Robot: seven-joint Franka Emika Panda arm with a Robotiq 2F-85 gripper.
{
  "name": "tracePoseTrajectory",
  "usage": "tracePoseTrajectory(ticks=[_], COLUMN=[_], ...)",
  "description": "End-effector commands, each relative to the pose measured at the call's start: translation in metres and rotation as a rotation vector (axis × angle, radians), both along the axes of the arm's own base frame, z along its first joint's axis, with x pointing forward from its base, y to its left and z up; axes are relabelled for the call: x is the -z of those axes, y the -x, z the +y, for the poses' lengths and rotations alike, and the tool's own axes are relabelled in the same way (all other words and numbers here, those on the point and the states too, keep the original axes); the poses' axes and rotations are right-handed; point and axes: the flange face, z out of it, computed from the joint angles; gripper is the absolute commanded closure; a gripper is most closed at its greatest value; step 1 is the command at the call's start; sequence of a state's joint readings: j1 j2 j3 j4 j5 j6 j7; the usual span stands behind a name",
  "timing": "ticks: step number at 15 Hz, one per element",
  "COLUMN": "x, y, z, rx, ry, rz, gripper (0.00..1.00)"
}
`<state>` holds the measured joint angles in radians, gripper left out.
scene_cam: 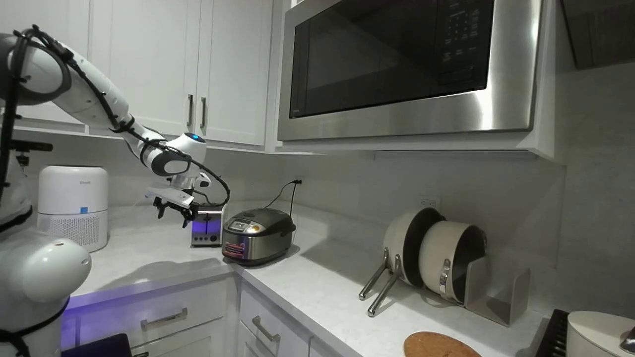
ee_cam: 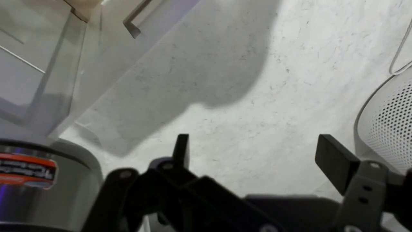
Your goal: Press down the lever on the toaster
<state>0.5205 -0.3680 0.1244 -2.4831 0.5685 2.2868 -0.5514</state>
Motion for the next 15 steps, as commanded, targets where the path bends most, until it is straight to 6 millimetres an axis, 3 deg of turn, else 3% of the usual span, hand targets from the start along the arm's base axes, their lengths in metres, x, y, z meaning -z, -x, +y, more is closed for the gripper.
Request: tracePoseTrajectory(ticks=[1,8,9,15], x=[0.01,0.003,-0.005,-0.016], y=[-0.008,-0.011,-0.005,-0.022], z=[0.05,0.127,0.118,0.146], rx=[-0.118,-0.191,-0.193,-0.209], ry=[-0.029,-0.068,-0.07,-0.071], rz=[-0.034,-0.172,-0.196,-0.324], gripper=[0.0,0.0,0.0,0.0])
